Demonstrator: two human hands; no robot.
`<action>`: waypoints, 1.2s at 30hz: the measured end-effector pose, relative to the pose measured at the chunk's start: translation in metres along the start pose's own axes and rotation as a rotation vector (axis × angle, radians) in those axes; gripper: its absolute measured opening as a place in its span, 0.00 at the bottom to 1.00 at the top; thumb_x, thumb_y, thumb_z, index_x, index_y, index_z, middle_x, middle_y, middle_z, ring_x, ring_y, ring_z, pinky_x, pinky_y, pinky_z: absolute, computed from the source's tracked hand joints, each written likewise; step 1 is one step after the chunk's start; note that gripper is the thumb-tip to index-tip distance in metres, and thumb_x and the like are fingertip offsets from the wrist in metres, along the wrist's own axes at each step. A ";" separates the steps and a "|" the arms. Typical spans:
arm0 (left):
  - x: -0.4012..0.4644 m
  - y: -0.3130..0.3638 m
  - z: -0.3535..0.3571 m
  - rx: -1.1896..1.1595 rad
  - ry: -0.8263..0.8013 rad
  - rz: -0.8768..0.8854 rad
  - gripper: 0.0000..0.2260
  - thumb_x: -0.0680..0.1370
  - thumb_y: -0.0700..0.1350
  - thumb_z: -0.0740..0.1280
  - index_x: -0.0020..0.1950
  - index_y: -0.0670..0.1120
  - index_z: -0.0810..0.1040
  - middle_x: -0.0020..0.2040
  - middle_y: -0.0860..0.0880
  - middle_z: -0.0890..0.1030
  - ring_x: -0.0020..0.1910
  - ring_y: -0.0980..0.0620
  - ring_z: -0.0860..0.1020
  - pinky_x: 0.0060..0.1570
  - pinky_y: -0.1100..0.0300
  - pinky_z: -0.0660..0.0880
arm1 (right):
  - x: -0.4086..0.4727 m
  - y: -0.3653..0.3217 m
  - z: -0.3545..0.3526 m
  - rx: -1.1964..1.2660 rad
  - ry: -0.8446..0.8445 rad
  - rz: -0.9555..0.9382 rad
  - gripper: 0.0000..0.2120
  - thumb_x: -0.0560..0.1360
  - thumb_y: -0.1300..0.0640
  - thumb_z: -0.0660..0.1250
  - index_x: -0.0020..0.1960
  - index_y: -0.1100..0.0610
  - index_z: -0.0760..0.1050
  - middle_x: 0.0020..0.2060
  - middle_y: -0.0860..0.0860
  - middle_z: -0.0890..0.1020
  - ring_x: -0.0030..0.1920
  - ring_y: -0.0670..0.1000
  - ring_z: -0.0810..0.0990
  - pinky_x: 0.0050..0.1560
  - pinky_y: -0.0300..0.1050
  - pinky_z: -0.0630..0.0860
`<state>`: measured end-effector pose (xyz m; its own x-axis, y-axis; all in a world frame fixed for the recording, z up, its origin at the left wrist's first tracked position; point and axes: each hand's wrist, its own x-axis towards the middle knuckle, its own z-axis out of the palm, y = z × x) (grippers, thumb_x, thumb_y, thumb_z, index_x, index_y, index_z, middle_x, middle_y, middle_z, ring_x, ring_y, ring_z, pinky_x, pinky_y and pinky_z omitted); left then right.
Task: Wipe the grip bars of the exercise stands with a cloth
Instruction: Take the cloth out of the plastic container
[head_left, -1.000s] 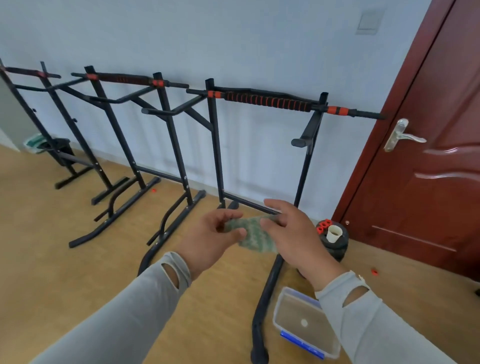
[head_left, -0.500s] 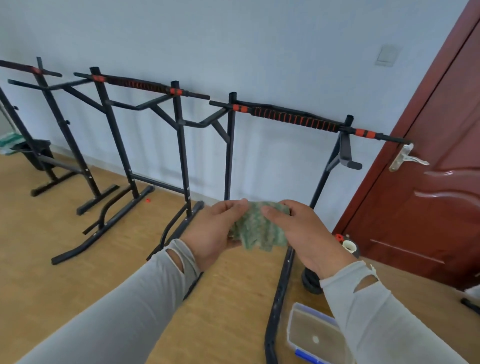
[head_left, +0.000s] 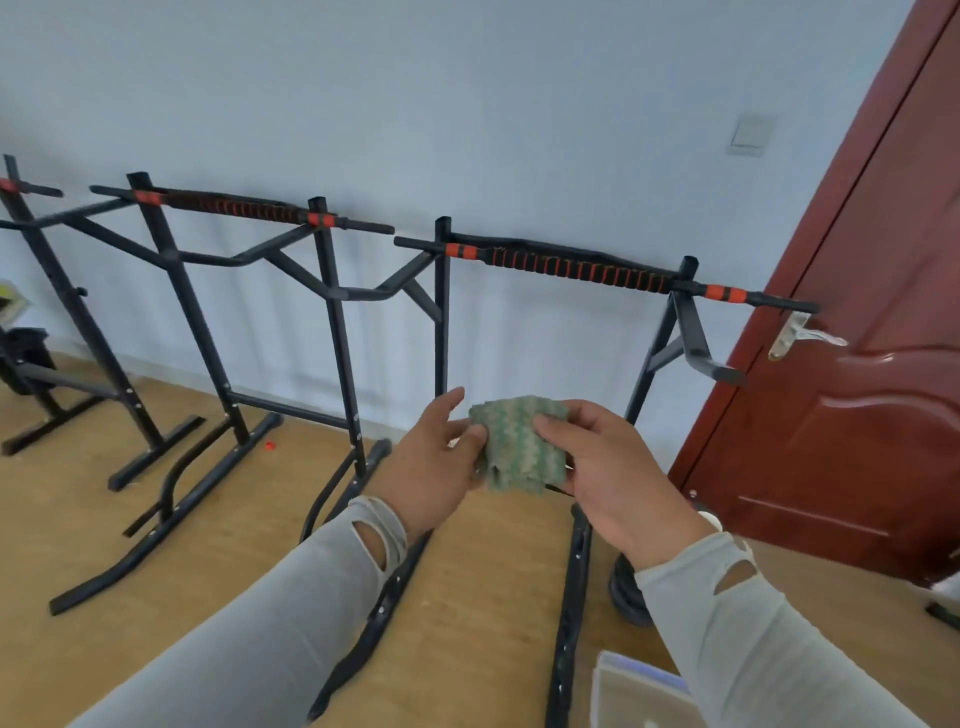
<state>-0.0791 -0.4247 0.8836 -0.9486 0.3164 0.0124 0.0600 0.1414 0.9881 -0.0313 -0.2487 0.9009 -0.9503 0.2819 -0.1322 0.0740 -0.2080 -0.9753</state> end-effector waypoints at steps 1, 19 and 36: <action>0.008 0.001 0.003 0.126 0.057 0.069 0.21 0.82 0.51 0.66 0.74 0.55 0.68 0.68 0.54 0.77 0.60 0.57 0.80 0.60 0.56 0.79 | 0.010 -0.003 -0.001 -0.012 0.023 -0.012 0.01 0.77 0.62 0.73 0.48 0.59 0.83 0.46 0.56 0.88 0.50 0.57 0.87 0.56 0.61 0.83; 0.173 0.029 0.055 -0.139 -0.374 -0.058 0.16 0.84 0.52 0.60 0.59 0.44 0.83 0.51 0.43 0.87 0.50 0.46 0.85 0.50 0.54 0.82 | 0.132 -0.047 -0.058 -0.160 -0.074 0.101 0.17 0.80 0.48 0.71 0.57 0.61 0.83 0.51 0.54 0.88 0.52 0.54 0.87 0.55 0.50 0.83; 0.357 0.057 0.059 -0.167 -0.535 0.146 0.21 0.72 0.58 0.72 0.50 0.40 0.82 0.45 0.41 0.85 0.45 0.43 0.84 0.45 0.52 0.84 | 0.257 -0.091 -0.043 -0.470 0.334 -0.218 0.05 0.78 0.54 0.74 0.53 0.48 0.83 0.50 0.51 0.84 0.49 0.53 0.86 0.52 0.49 0.85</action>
<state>-0.3956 -0.2485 0.9355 -0.6420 0.7582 0.1138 0.0873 -0.0752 0.9933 -0.2694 -0.1167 0.9478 -0.8181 0.5654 0.1053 0.0861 0.3014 -0.9496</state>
